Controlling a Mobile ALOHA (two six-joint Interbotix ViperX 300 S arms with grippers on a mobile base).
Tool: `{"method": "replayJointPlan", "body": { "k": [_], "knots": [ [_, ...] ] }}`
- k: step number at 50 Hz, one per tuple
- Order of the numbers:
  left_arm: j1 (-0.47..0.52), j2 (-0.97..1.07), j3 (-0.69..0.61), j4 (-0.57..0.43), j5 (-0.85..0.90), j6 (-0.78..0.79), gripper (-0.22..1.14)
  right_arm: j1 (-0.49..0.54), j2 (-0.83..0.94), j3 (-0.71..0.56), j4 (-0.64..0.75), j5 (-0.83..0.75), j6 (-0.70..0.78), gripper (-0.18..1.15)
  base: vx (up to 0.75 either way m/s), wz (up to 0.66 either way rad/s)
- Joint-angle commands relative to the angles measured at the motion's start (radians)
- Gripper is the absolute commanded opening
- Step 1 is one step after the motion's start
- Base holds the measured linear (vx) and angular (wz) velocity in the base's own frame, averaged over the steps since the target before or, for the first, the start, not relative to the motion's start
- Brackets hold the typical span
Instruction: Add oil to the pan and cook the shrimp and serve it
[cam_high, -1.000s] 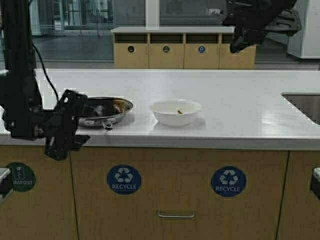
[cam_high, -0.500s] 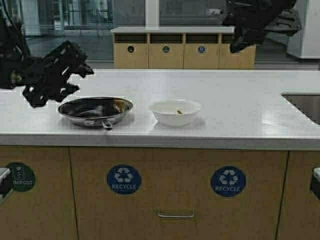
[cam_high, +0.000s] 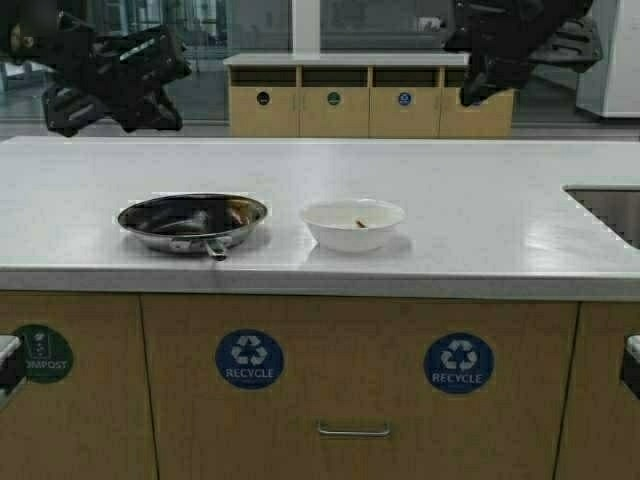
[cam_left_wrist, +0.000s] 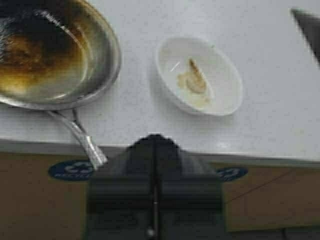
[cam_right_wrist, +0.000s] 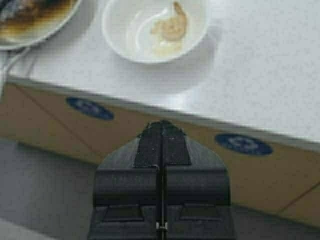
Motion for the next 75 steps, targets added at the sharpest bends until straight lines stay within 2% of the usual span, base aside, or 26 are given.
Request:
{"method": "replayJointPlan", "body": {
  "k": [1,14,75],
  "knots": [
    [0.0,-0.055,-0.052,0.038,0.061,0.011,0.04,0.002,-0.006,-0.012,0.0,-0.005,-0.003,0.05,0.0,0.0],
    [0.0,-0.13,-0.046,0.143,0.094,0.124,0.04,0.002,-0.006,-0.012,0.0,-0.005,-0.003,0.05,0.0,0.0],
    [0.0,-0.166,-0.044,0.143,0.1,0.141,0.04,0.002,-0.012,-0.011,-0.002,-0.005,-0.005,0.05,0.0,0.0]
  ]
}}
